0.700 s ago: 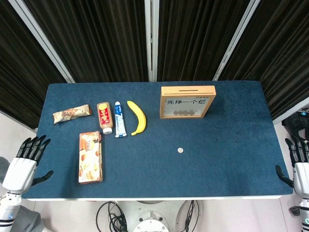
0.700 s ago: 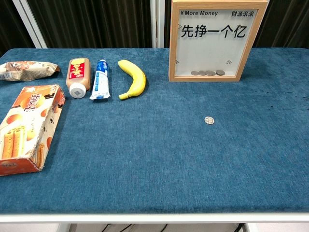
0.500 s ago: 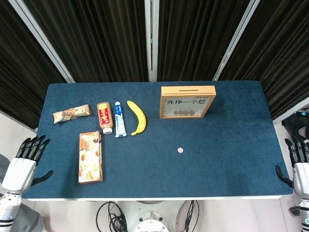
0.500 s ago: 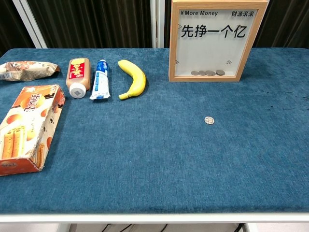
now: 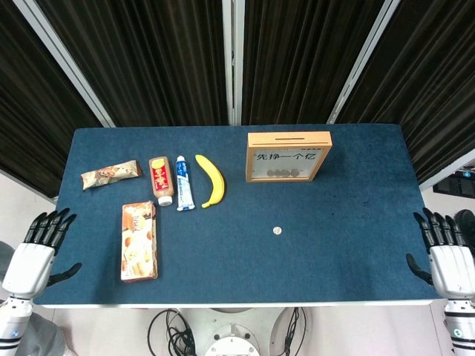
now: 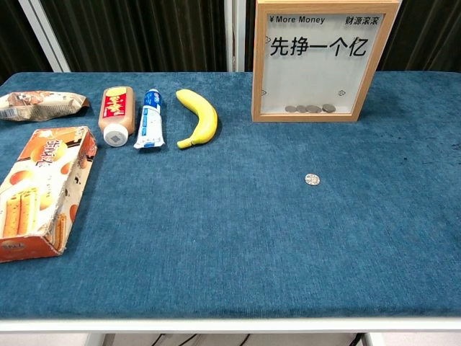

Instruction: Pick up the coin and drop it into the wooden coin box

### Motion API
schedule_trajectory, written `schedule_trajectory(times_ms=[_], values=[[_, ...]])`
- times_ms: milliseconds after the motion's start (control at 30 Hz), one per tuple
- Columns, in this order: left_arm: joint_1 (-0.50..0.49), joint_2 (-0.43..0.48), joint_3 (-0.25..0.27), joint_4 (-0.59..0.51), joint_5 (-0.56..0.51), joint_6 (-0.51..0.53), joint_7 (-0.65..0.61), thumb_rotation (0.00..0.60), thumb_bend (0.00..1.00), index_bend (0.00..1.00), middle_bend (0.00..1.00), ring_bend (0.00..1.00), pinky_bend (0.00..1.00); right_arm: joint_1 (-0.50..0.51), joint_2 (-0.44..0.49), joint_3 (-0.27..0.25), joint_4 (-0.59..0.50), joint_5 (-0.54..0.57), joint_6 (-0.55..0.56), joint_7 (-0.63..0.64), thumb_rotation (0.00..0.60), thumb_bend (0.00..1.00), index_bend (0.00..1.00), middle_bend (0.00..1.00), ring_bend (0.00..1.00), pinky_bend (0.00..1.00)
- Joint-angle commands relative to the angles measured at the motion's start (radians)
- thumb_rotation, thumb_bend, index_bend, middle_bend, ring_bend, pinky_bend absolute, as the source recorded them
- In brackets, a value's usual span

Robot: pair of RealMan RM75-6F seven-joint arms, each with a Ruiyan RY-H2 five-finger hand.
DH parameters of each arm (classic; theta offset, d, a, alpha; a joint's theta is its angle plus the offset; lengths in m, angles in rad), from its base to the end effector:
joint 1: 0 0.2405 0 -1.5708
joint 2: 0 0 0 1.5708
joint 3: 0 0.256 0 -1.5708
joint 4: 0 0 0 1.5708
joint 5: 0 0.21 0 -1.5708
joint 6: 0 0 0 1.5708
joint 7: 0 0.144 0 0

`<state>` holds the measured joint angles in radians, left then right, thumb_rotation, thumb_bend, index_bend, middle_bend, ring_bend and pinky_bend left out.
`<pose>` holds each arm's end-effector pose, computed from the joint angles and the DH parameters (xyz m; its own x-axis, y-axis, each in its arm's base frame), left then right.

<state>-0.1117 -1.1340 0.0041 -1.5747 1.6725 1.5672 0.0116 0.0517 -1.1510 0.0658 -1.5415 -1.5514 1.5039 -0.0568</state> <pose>-0.2895 0.1758 0.1510 0.4283 -0.0415 0.9027 0.8814 -0.2011 -0.4274 -0.3190 -0.1745 0.1573 0.4829 0.0227 0.8754 -0.8751 -0.0241 0.4833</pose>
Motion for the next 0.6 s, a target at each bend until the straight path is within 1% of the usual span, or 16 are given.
schedule_trajectory(times_ms=[33, 167, 300, 367, 467, 600], values=[[0.002, -0.002, 0.000, 0.001, 0.005, 0.007, 0.002, 0.600, 0.15, 0.02, 0.00, 0.00, 0.00, 0.078, 0.016, -0.002, -0.046, -0.044, -0.093, -0.107, 0.600, 0.27, 0.00, 0.00, 0.00, 0.00], [0.005, -0.005, 0.002, 0.001, 0.007, 0.011, 0.004, 0.600, 0.15, 0.02, 0.00, 0.00, 0.00, 0.160, -0.012, 0.013, -0.089, -0.051, -0.197, -0.192, 0.600, 0.27, 0.00, 0.00, 0.00, 0.00], [0.013, -0.008, 0.005, 0.006, 0.010, 0.024, -0.003, 0.600, 0.15, 0.01, 0.00, 0.00, 0.00, 0.236, -0.072, 0.014, -0.083, -0.037, -0.312, -0.233, 0.600, 0.27, 0.00, 0.00, 0.00, 0.00], [0.015, -0.010, 0.005, 0.010, 0.009, 0.026, -0.008, 0.600, 0.15, 0.02, 0.00, 0.00, 0.00, 0.263, -0.099, 0.018, -0.077, -0.028, -0.346, -0.240, 0.600, 0.27, 0.00, 0.00, 0.00, 0.00], [0.017, -0.009, 0.009, 0.012, 0.014, 0.027, -0.014, 0.600, 0.15, 0.02, 0.00, 0.00, 0.00, 0.304, -0.133, 0.028, -0.071, -0.007, -0.398, -0.266, 0.600, 0.27, 0.04, 0.00, 0.00, 0.00], [0.020, -0.008, 0.010, 0.014, 0.015, 0.032, -0.014, 0.600, 0.15, 0.02, 0.00, 0.00, 0.00, 0.347, -0.175, 0.038, -0.050, 0.010, -0.437, -0.308, 0.600, 0.27, 0.10, 0.00, 0.00, 0.00]])
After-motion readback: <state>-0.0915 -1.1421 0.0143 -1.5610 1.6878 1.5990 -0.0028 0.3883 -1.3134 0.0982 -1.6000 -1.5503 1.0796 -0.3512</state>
